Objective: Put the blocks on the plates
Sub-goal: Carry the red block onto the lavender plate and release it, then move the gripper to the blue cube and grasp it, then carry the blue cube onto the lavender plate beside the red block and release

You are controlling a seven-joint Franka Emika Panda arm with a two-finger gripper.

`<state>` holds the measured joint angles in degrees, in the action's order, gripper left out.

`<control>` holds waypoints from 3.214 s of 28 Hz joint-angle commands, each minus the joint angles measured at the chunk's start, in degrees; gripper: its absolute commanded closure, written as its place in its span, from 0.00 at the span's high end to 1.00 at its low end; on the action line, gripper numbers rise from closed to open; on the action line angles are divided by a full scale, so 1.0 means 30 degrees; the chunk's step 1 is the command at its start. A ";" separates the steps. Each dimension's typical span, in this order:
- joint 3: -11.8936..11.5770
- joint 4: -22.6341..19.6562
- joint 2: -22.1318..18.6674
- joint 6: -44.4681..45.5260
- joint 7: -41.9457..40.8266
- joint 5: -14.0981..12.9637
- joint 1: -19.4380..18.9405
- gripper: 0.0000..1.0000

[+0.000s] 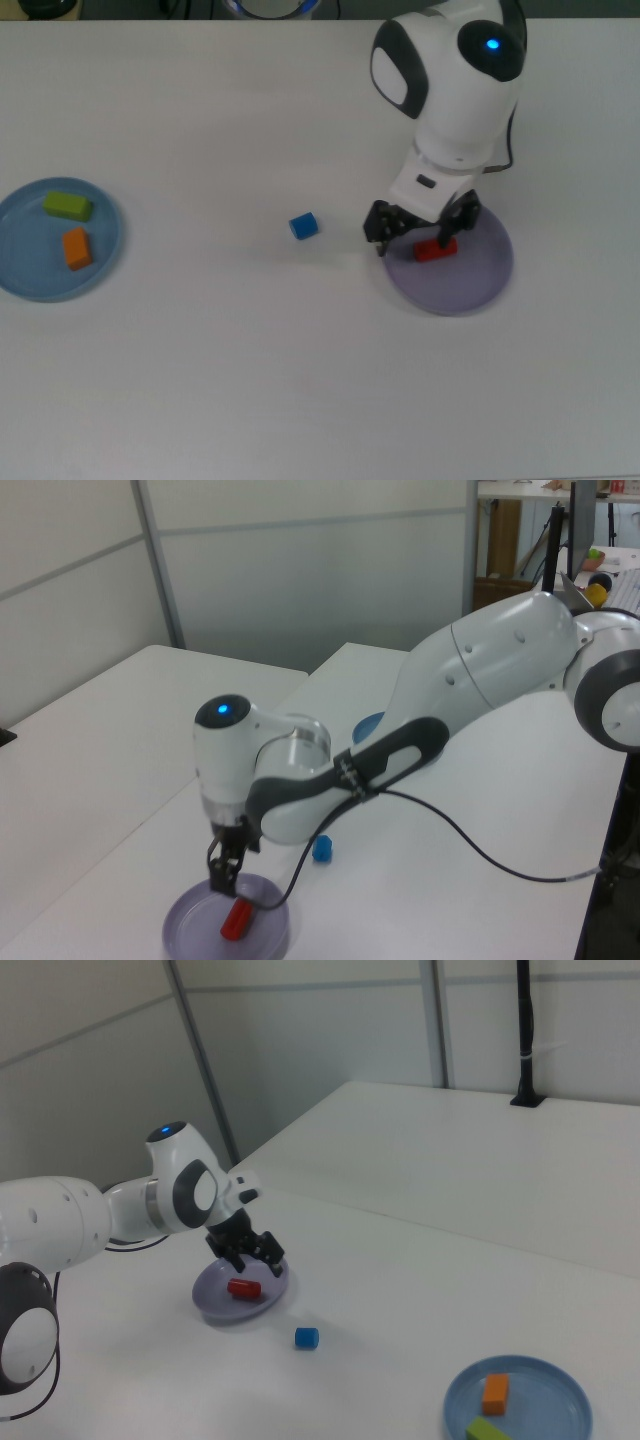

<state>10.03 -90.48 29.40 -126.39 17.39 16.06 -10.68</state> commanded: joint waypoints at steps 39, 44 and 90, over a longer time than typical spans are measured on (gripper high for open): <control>0.0144 -0.4176 -0.2269 0.1495 -0.6880 -0.1193 0.3855 0.23; 0.0173 -0.3999 -0.2298 0.1465 -0.6910 -0.1341 0.3825 0.15; 0.1521 -0.0600 -0.1389 0.1081 0.1059 0.0710 0.0719 1.00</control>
<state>14.97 -92.26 27.88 -127.47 19.24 17.65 -8.37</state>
